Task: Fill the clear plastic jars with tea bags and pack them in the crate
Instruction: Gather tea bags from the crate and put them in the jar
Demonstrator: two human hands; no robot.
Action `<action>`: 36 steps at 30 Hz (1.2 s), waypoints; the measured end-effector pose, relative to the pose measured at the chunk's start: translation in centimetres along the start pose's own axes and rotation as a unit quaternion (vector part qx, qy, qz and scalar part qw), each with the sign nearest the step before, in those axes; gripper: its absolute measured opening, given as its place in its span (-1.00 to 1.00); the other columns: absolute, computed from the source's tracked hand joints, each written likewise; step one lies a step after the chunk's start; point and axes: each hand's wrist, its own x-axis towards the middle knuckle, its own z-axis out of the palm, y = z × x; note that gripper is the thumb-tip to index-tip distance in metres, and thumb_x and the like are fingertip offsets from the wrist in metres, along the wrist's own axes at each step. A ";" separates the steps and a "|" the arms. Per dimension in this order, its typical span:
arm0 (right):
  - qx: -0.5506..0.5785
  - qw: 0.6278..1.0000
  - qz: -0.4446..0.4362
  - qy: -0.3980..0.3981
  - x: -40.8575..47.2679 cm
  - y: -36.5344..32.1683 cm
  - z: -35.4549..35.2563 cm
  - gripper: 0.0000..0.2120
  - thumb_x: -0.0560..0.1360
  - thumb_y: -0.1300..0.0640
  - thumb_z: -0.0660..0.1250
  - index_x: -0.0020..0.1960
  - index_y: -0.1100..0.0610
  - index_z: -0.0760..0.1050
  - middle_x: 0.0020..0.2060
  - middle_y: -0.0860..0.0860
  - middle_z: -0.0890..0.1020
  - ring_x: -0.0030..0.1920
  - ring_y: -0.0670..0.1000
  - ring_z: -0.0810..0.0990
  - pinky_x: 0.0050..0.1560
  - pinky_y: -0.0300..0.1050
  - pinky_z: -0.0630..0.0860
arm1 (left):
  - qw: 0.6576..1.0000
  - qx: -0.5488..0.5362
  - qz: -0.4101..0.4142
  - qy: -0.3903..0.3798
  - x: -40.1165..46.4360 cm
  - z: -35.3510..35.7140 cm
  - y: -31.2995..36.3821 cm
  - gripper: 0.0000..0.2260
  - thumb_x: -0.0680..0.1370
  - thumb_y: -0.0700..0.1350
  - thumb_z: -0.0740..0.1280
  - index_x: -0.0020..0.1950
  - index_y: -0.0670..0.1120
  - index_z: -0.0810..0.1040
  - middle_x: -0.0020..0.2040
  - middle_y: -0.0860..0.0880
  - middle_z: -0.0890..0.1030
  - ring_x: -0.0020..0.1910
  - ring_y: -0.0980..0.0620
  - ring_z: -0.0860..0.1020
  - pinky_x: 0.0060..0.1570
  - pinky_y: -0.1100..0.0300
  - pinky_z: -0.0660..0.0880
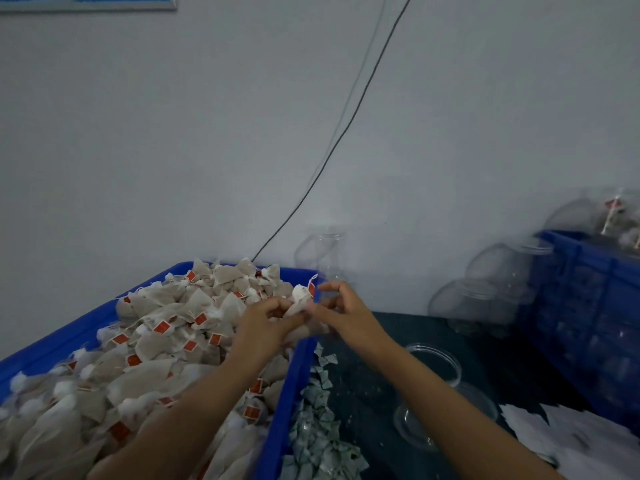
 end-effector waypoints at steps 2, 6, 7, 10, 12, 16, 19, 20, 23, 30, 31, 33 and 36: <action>-0.026 1.000 0.013 0.002 -0.5 0.3 -0.5 -0.72 0.53 0.09 0.36 0.18 0.16 0.44 0.00 0.13 0.57 -0.11 0.00 0.59 -0.29 -0.22 0.58 | 1.000 -0.018 -0.020 -0.007 -0.1 0.9 0.2 -0.88 0.46 -0.12 0.46 -0.13 -0.17 0.61 -0.23 -0.13 0.63 -0.39 0.11 0.59 -0.43 0.26 0.53; -0.020 0.999 0.009 0.035 -1.5 1.1 -1.4 -0.82 0.50 0.18 0.40 0.03 0.28 0.56 -0.09 0.17 0.63 -0.16 0.06 0.63 -0.16 -0.01 0.64 | 0.993 -0.076 -0.057 -0.064 -0.4 2.0 -0.2 -0.90 0.48 -0.23 0.43 -0.05 -0.10 0.58 -0.14 -0.06 0.67 -0.19 0.05 0.65 -0.31 0.28 0.57; -0.009 0.999 0.011 0.045 -1.7 1.4 -1.7 -0.86 0.51 0.20 0.39 0.00 0.27 0.56 -0.12 0.15 0.62 -0.19 0.03 0.63 -0.19 -0.05 0.64 | 0.990 -0.091 -0.069 -0.085 -0.4 2.1 -0.3 -0.86 0.48 -0.26 0.42 0.00 -0.10 0.57 -0.08 -0.07 0.67 -0.13 0.00 0.66 -0.25 0.25 0.59; 0.009 0.997 0.015 0.076 -2.3 1.9 -2.4 -0.98 0.51 0.25 0.37 -0.09 0.21 0.55 -0.14 0.15 0.62 -0.23 0.02 0.63 -0.26 -0.12 0.63 | 0.980 -0.118 -0.072 -0.145 -0.4 2.2 -0.2 -0.74 0.43 -0.35 0.45 0.07 -0.14 0.57 0.00 -0.06 0.66 -0.08 0.03 0.67 -0.19 0.24 0.59; 0.007 0.995 0.012 0.095 -2.6 2.1 -2.8 -0.97 0.51 0.26 0.38 -0.11 0.22 0.55 -0.13 0.17 0.63 -0.25 0.01 0.64 -0.31 -0.16 0.61 | 0.981 -0.104 -0.061 -0.153 -0.5 2.6 -0.1 -0.73 0.41 -0.34 0.47 0.06 -0.13 0.57 -0.01 -0.02 0.65 -0.11 0.09 0.67 -0.21 0.28 0.58; -0.013 0.986 0.016 0.165 -3.7 2.3 -4.9 -0.94 0.49 0.27 0.39 -0.11 0.26 0.55 -0.13 0.17 0.62 -0.23 0.02 0.61 -0.29 -0.16 0.58 | 0.986 -0.074 -0.057 -0.138 -0.3 3.1 -0.6 -0.75 0.43 -0.33 0.46 0.04 -0.11 0.56 0.03 -0.01 0.61 -0.17 0.10 0.66 -0.20 0.26 0.59; -0.115 0.971 0.024 0.208 -4.9 2.6 -8.5 -0.92 0.47 0.23 0.42 -0.17 0.14 0.54 -0.20 0.05 0.62 -0.20 -0.01 0.59 -0.22 -0.18 0.56 | 0.991 -0.013 -0.046 -0.124 -0.2 2.8 -1.4 -0.79 0.45 -0.31 0.45 0.00 -0.07 0.56 0.03 -0.01 0.62 -0.10 0.07 0.65 -0.11 0.27 0.57; -0.164 0.961 0.025 0.223 -5.4 2.8 -9.7 -0.90 0.46 0.21 0.43 -0.19 0.10 0.53 -0.23 0.00 0.61 -0.22 -0.06 0.57 -0.26 -0.27 0.49 | 0.994 0.014 -0.033 -0.104 -0.2 2.7 -1.7 -0.80 0.45 -0.32 0.45 -0.02 -0.06 0.57 0.01 0.01 0.63 -0.06 0.07 0.63 -0.09 0.30 0.55; -0.259 0.931 0.038 0.255 -7.1 3.9 -11.9 -0.86 0.46 0.12 0.44 -0.23 0.09 0.52 -0.23 -0.01 0.61 -0.20 -0.04 0.56 -0.22 -0.17 0.49 | 0.997 0.069 -0.008 -0.021 0.0 2.2 -2.3 -0.81 0.46 -0.34 0.43 -0.09 -0.06 0.57 -0.08 0.03 0.62 -0.06 0.11 0.58 -0.10 0.35 0.49; -0.362 0.911 0.040 0.194 -8.4 4.5 -12.0 -0.82 0.46 -0.01 0.43 -0.29 -0.10 0.49 -0.28 -0.21 0.58 -0.16 -0.14 0.55 0.12 0.00 0.47 | 0.986 0.086 -0.119 0.079 2.0 -1.9 -4.6 -0.83 0.47 -0.35 0.37 -0.07 -0.09 0.58 -0.09 -0.07 0.62 -0.15 0.03 0.57 -0.24 0.23 0.46; -0.387 0.901 0.037 0.190 -8.2 4.5 -11.9 -0.79 0.46 -0.02 0.43 -0.32 -0.14 0.47 -0.29 -0.23 0.55 -0.14 -0.13 0.54 0.14 0.02 0.43 | 0.982 0.093 -0.139 0.088 2.3 -2.8 -5.1 -0.83 0.48 -0.36 0.35 -0.06 -0.10 0.58 -0.08 -0.09 0.61 -0.14 -0.01 0.57 -0.19 0.16 0.50; -0.421 0.883 0.040 0.202 -8.0 4.5 -11.6 -0.81 0.45 -0.02 0.44 -0.30 -0.16 0.51 -0.26 -0.21 0.51 -0.09 -0.08 0.52 0.10 0.03 0.39 | 0.969 0.140 -0.178 0.095 2.8 -4.8 -6.2 -0.84 0.50 -0.35 0.33 -0.01 -0.13 0.58 -0.09 -0.09 0.59 -0.09 -0.08 0.56 -0.02 0.00 0.54; -0.427 0.877 0.058 0.212 -7.8 4.5 -11.5 -0.87 0.48 -0.01 0.41 -0.24 -0.15 0.54 -0.23 -0.21 0.54 -0.06 -0.09 0.52 0.09 -0.03 0.32 | 0.942 0.254 -0.206 0.073 2.9 -7.5 -8.0 -0.85 0.54 -0.32 0.28 0.03 -0.16 0.59 -0.02 -0.14 0.60 -0.05 -0.10 0.56 0.09 -0.06 0.53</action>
